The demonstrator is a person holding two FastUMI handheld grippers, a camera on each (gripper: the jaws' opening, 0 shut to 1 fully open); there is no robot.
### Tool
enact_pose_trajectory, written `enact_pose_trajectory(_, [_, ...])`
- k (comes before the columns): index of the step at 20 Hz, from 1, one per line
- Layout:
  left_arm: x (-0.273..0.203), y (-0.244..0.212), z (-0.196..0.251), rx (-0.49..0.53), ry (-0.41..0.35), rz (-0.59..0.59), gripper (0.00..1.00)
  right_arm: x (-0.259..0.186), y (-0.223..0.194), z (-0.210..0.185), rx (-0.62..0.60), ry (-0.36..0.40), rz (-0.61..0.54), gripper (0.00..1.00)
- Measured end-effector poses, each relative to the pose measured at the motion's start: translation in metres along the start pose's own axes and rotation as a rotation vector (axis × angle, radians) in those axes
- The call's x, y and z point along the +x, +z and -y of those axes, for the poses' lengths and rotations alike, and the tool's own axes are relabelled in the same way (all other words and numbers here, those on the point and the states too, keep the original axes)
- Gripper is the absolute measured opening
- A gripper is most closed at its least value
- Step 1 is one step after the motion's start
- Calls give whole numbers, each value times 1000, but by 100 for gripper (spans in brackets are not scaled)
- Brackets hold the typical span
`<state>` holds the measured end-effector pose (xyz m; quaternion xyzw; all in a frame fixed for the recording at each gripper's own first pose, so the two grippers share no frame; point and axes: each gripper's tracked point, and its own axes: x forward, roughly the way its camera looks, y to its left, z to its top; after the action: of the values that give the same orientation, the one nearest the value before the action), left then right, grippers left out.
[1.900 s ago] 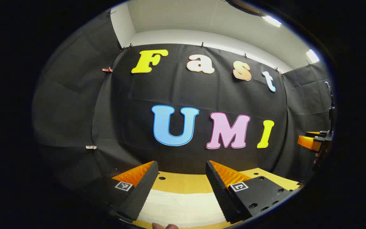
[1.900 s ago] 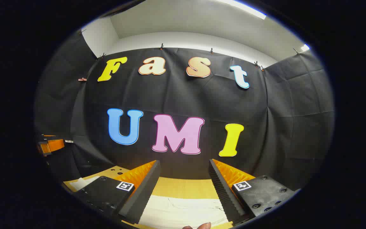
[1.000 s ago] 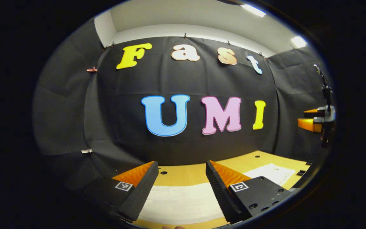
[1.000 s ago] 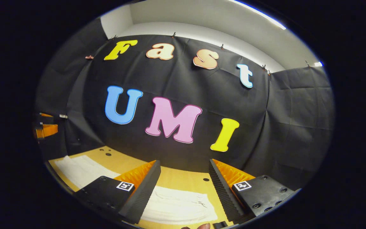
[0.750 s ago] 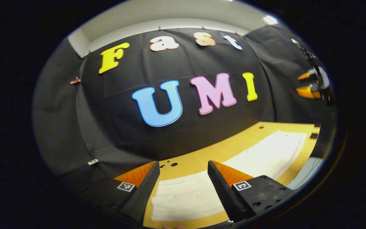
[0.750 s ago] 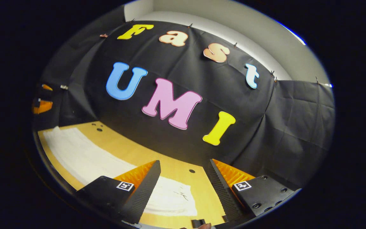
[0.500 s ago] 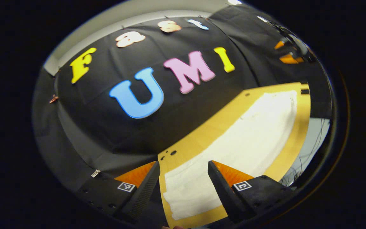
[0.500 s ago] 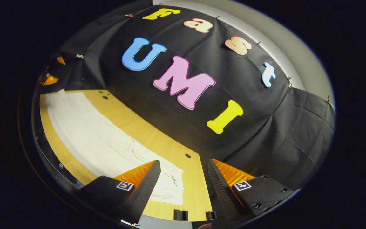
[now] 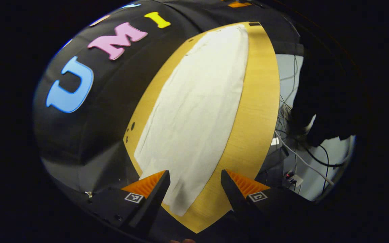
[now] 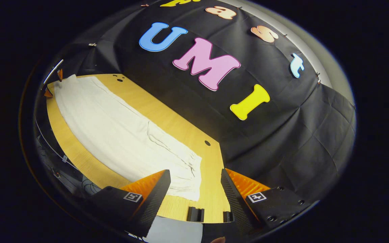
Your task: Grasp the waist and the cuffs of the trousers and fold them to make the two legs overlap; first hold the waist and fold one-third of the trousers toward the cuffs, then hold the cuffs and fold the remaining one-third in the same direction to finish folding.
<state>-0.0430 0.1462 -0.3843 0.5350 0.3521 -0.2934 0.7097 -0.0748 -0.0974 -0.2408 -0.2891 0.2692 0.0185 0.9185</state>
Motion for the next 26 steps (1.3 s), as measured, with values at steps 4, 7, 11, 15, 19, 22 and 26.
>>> enact_pose_trajectory(4, [23,6,-21,135,-11,-34,94,8,-9,-1,-3,25,-16,97])
enact_pose_trajectory(7, [43,10,-37,223,-8,-72,94,18,-15,0,-9,42,-26,97])
enact_pose_trajectory(11, [72,0,-47,269,-36,-184,58,33,-29,-5,-61,85,-47,97])
enact_pose_trajectory(15, [84,-1,-50,226,-55,-241,10,50,-52,-19,-184,161,-73,97])
enact_pose_trajectory(19, [84,1,-49,204,-80,-243,7,68,-85,-40,-369,262,-102,95])
enact_pose_trajectory(22, [85,-2,-49,239,-74,-242,7,82,-119,-54,-480,335,-152,95])
enact_pose_trajectory(26, [86,-2,-48,224,-83,-250,6,104,-145,-67,-652,420,-175,95])
